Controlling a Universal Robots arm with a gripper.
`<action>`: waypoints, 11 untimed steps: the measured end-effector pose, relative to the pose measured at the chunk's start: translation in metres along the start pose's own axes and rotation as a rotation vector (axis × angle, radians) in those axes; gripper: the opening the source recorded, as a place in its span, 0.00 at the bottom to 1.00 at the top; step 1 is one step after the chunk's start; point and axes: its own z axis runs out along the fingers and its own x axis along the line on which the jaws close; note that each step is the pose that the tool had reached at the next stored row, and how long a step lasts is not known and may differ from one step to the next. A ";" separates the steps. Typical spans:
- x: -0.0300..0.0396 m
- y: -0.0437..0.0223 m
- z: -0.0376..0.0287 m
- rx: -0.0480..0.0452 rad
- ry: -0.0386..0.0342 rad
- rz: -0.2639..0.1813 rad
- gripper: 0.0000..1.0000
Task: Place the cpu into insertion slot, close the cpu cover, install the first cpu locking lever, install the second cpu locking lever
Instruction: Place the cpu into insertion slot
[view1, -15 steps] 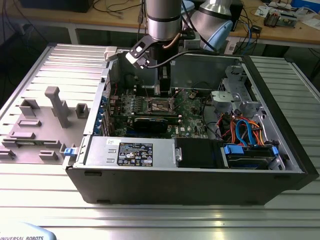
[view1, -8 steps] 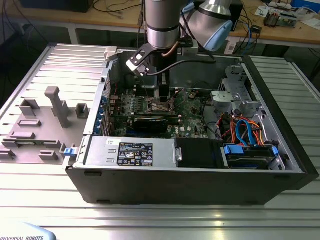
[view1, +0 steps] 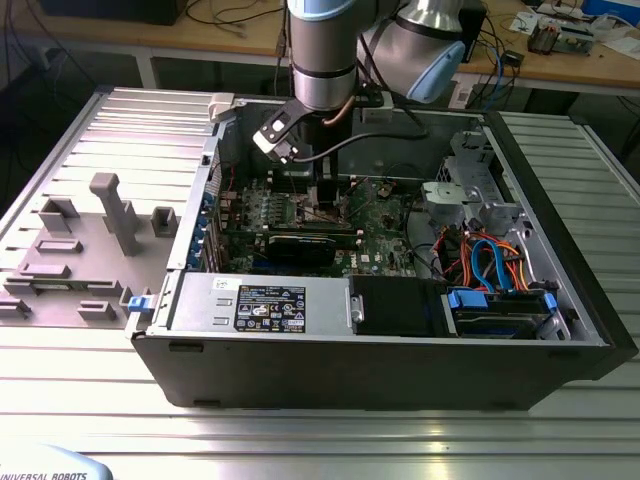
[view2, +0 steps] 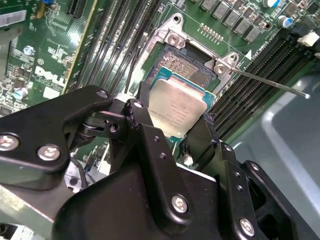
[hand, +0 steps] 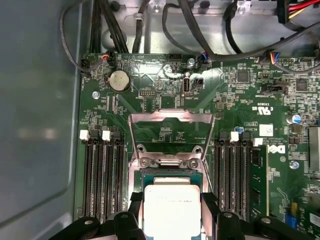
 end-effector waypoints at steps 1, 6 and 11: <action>0.0002 -0.0001 0.0019 0.0000 0.0000 0.000 0.54; 0.0010 -0.0039 0.0157 0.0000 0.0000 0.001 0.54; 0.0010 -0.0058 0.0210 0.0000 -0.0007 0.008 0.54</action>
